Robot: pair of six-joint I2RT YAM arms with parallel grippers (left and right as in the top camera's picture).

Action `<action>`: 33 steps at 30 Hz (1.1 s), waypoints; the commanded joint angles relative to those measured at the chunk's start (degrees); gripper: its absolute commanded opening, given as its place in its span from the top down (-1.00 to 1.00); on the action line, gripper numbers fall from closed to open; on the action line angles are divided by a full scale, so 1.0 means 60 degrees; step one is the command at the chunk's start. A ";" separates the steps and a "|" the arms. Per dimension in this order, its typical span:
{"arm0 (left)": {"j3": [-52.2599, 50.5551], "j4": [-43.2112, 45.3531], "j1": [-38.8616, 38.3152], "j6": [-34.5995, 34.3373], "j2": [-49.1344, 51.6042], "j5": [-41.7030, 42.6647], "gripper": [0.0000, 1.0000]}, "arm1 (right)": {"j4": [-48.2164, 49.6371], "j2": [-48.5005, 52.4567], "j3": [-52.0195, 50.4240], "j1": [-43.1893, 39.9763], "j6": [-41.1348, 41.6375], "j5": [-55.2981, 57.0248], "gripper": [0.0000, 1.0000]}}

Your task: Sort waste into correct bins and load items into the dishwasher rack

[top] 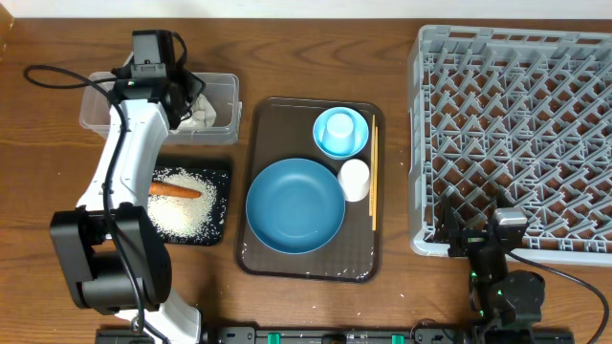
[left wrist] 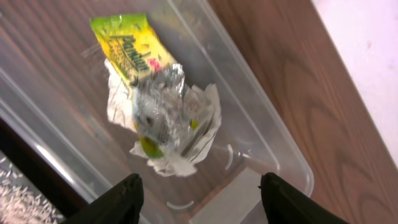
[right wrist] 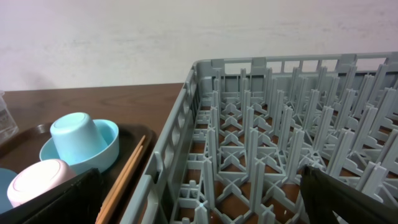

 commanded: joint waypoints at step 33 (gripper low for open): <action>0.0106 -0.2259 0.3785 0.0091 -0.2055 -0.0102 -0.92 | 0.0667 -0.0011 -0.0018 -0.0171 0.3129 -0.1137 -0.98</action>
